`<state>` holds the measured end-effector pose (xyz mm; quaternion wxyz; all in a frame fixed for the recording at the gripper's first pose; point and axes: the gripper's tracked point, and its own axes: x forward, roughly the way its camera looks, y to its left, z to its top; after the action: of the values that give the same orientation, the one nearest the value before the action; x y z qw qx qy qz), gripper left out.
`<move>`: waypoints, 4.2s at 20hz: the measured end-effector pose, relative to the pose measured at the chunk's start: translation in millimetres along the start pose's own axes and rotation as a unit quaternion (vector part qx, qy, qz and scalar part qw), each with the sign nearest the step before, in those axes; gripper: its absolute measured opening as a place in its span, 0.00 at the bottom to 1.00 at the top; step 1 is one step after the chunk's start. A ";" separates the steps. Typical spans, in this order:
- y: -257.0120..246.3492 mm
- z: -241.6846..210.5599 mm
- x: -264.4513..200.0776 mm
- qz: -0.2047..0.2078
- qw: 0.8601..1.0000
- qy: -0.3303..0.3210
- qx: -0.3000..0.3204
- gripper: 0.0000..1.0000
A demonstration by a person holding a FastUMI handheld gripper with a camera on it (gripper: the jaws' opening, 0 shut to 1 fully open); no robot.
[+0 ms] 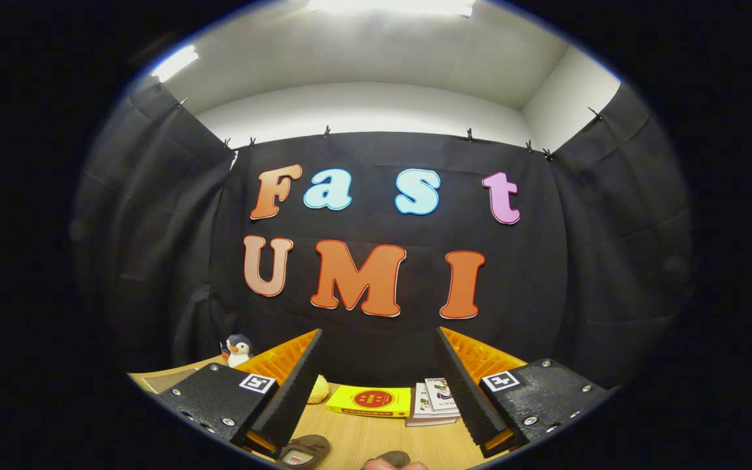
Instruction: Open the storage box then place both shoes into the box .Put the left shoe in first, then the right shoe, with the right side of both shoes facing outward in a uniform manner.
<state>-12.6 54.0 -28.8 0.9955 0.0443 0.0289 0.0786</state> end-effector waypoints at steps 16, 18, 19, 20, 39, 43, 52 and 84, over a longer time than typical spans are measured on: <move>129.9 -133.7 12.2 0.173 0.952 0.209 0.144 0.99; 146.3 -154.2 7.8 0.194 0.936 0.244 0.166 0.99; 156.2 -165.2 5.5 0.204 0.926 0.264 0.177 0.99; 164.9 -175.1 3.2 0.214 0.915 0.285 0.188 0.98; 292.8 -298.2 -53.7 0.353 0.718 0.505 0.325 0.97; 315.7 -319.5 -52.1 0.350 0.696 0.521 0.349 0.97; 329.4 -311.7 -65.8 0.371 0.651 0.536 0.389 0.92; 464.8 -94.7 -21.9 0.490 0.627 0.414 0.442 0.30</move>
<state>-111.9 515.7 -78.8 0.5545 0.4493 0.4435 0.5422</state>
